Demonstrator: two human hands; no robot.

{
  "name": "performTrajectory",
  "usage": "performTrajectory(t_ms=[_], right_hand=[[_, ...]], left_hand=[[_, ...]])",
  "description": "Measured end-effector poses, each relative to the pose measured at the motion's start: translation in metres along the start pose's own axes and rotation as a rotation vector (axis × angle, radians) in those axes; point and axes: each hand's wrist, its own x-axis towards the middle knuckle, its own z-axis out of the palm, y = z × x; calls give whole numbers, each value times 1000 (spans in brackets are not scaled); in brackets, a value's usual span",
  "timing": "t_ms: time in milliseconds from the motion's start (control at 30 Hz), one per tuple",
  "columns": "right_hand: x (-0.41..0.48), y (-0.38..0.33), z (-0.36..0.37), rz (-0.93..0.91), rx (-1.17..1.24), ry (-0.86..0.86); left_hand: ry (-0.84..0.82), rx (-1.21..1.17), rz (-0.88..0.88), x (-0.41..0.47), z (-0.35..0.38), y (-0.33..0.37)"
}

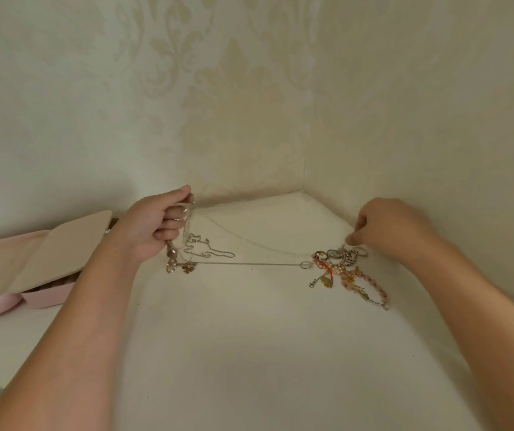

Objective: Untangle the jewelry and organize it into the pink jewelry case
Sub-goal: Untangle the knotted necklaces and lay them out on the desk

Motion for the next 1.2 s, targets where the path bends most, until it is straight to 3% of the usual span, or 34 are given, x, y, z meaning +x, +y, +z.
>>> performTrajectory(t_ms=[133,200,267,367,467,633,1067,1200], right_hand=[[-3,-9,10,-151,-61,42],[-4,-16,15,-273,40,56],[-10,-29,17,-407,389,42],[-27,-60,17,-522,890,-144],[-37,-87,27,-522,1102,-265],[-34,-89,39,-411,1313,-238],[-42,-71,33,-321,1398,-185],[-43,-71,32,-319,1590,-369]], left_hand=[[-246,50,-19,-13,16,5],[-305,35,-10,-17,21,7],[-347,12,-9,-19,25,8],[-418,0,-5,-19,29,6],[-481,19,-1,-20,34,4],[-543,100,8,-23,37,3],[-400,125,7,-25,45,2],[-429,126,6,-24,46,1]])
